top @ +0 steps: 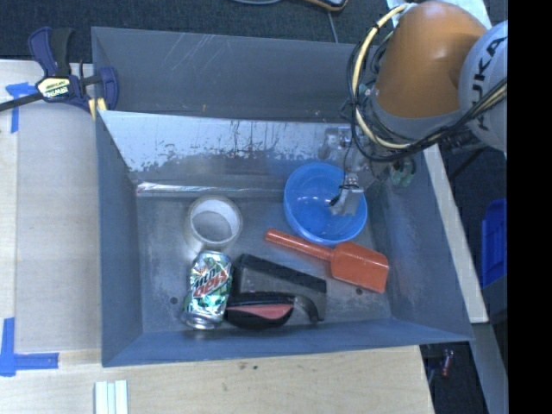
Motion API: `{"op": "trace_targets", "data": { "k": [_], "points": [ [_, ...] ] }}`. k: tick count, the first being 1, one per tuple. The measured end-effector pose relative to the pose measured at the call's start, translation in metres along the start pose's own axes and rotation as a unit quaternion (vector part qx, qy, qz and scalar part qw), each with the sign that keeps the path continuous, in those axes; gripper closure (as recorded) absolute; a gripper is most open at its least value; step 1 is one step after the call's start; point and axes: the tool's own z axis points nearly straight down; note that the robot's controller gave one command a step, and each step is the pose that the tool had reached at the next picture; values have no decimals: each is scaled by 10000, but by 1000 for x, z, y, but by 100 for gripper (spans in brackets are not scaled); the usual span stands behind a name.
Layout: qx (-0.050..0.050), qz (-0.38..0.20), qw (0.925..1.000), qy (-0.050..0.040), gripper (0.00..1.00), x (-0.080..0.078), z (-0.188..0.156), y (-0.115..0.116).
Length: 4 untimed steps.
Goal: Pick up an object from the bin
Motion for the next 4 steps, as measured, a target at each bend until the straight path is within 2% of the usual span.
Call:
{"op": "trace_targets", "data": {
  "k": [1, 2, 3, 4],
  "points": [
    [0, 0, 10000, 0, 0, 0, 0, 0],
    [0, -445, 9990, -3, 0, -4, 15, 10],
    [2, 601, 9982, 0, 0, 8, 43, -7],
    [-11, 276, 9996, -34, 0, 22, 51, -26]
  ]
}}
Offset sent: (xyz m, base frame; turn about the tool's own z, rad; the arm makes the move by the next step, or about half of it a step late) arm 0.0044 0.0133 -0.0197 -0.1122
